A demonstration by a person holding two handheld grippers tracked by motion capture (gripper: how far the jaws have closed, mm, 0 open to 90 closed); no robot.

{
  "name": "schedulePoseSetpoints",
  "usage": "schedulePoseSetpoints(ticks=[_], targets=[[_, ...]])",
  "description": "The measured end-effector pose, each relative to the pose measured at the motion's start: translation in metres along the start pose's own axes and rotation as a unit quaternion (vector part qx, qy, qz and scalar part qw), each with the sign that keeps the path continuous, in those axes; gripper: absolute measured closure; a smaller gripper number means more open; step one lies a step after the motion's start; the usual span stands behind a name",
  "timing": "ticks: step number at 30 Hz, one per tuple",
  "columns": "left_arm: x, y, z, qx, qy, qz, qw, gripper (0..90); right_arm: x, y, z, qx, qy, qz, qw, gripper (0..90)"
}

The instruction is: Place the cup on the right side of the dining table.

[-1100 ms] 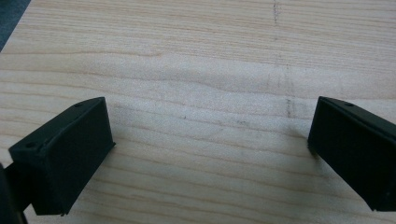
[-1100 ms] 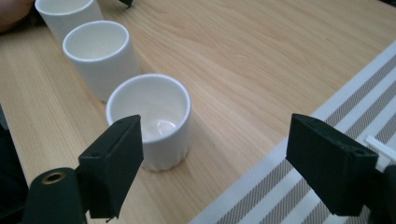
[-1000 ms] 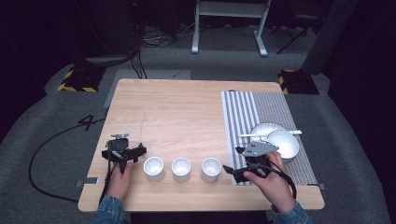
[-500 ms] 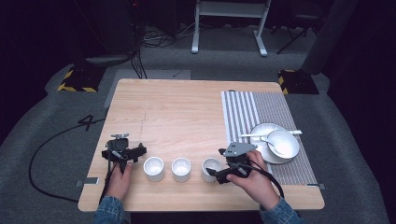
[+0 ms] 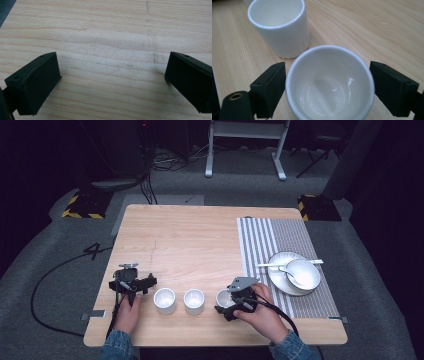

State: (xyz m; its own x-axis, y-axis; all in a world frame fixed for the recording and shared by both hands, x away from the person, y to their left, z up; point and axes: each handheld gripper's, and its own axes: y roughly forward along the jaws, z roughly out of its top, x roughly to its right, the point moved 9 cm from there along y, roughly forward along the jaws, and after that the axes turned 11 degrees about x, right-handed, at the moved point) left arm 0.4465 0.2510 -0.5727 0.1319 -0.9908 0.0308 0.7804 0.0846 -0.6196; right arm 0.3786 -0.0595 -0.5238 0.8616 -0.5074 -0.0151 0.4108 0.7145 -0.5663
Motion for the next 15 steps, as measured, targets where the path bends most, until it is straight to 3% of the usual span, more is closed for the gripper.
schedulePoseSetpoints(ticks=[4,10,15], targets=[[0.0,0.0,0.0,0.0,0.0,0.0,1.0,0.1,0.0009,0.0074,-0.0079,-0.03,-0.001,0.001,0.9995,25.5],[0.0,0.0,0.0,0.0,0.0,0.0,1.0,0.1,0.0004,0.0098,-0.0114,-0.069,-0.016,0.007,0.9975,26.9],[0.0,0.0,0.0,0.0,0.0,0.0,1.0,0.1,0.0007,0.0096,-0.0107,-0.074,-0.021,0.007,0.997,27.1]])
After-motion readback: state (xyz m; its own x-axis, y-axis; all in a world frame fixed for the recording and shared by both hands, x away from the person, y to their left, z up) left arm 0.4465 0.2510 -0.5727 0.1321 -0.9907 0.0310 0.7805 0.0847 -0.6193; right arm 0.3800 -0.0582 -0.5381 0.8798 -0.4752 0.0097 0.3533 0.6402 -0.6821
